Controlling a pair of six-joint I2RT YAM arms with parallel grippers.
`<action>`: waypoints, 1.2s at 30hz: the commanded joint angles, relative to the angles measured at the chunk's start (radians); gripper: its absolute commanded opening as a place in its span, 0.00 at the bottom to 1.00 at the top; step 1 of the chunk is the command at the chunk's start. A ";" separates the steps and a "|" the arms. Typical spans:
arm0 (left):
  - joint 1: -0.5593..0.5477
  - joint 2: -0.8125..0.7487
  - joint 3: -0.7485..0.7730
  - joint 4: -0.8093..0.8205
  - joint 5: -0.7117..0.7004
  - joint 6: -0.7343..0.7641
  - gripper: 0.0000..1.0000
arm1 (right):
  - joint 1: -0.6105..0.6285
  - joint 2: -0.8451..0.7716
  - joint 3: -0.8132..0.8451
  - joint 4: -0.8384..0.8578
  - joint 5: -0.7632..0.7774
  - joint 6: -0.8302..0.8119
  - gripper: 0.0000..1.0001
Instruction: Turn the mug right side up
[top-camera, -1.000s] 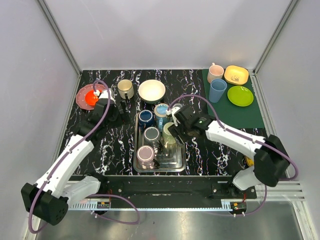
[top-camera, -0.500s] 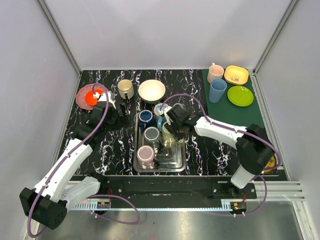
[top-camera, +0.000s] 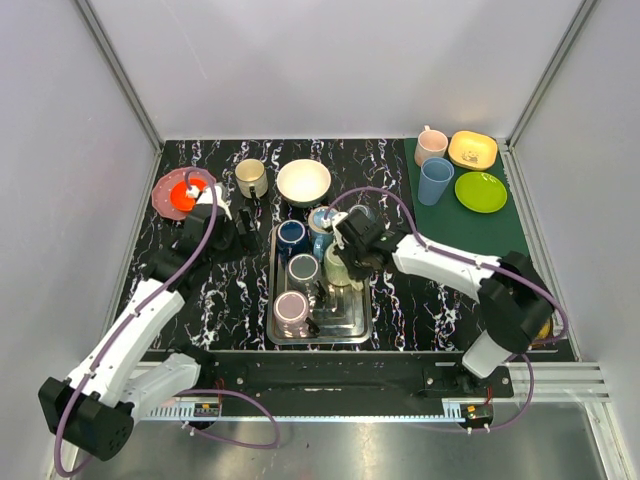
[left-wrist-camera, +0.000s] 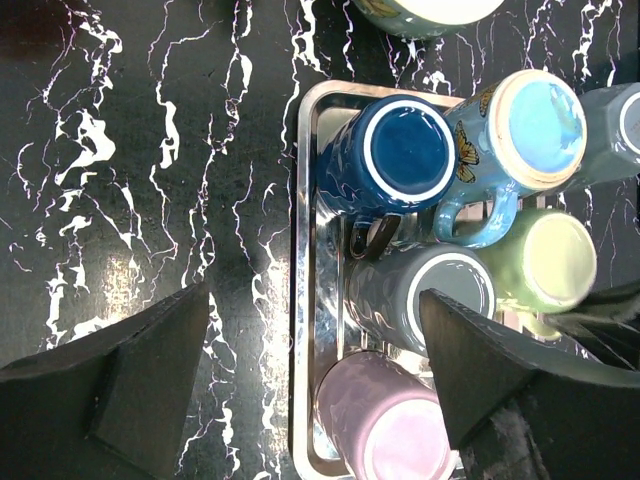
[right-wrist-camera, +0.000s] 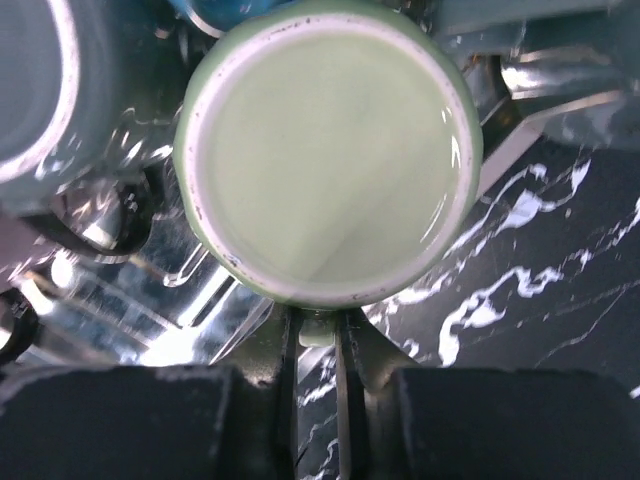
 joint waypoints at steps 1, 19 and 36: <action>-0.002 -0.047 -0.004 0.026 0.006 0.001 0.88 | 0.023 -0.210 -0.004 -0.025 -0.079 0.087 0.00; -0.002 -0.423 -0.118 0.311 0.175 -0.227 0.99 | 0.012 -0.666 -0.039 0.385 -0.373 0.554 0.00; -0.037 -0.420 -0.375 1.079 0.730 -0.606 0.99 | -0.031 -0.620 -0.346 1.339 -0.445 1.038 0.00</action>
